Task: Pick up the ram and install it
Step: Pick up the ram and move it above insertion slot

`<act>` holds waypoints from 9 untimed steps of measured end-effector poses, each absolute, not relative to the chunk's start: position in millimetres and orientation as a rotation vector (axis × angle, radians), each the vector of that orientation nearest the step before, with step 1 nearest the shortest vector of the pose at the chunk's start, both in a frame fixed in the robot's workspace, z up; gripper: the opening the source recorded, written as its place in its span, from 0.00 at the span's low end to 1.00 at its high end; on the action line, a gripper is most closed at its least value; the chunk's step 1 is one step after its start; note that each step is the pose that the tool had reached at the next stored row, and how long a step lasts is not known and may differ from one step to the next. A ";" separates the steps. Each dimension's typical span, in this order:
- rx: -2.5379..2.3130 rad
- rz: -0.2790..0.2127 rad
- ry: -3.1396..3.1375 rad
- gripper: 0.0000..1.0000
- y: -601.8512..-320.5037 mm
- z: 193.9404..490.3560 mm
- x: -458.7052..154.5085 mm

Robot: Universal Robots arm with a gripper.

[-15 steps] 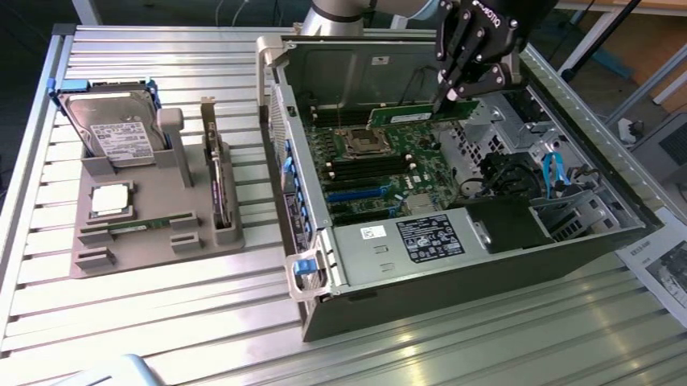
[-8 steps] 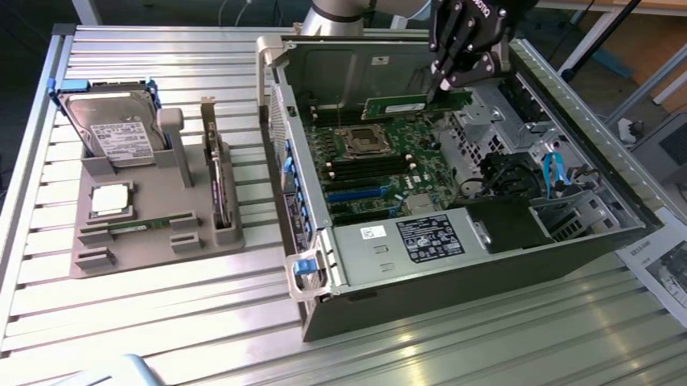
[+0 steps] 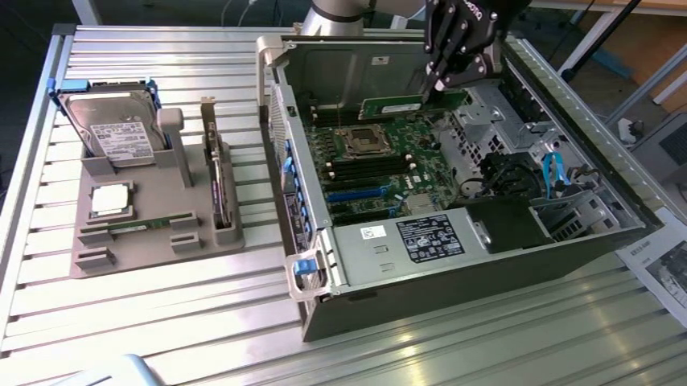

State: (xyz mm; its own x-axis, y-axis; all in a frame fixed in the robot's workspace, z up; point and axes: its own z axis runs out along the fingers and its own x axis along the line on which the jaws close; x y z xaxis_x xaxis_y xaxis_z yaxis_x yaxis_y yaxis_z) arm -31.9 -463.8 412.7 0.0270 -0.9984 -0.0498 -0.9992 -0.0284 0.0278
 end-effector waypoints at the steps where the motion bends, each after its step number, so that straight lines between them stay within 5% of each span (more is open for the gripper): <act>1: -2.241 0.086 2.179 0.12 -463.8 410.7 -31.9; 9: -2.244 0.078 2.183 0.12 -463.8 394.3 -31.9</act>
State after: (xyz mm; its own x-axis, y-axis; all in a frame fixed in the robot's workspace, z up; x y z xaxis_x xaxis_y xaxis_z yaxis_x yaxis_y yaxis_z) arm -31.9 -463.8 394.3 0.0270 -0.9987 -0.0426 -0.9992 -0.0282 0.0280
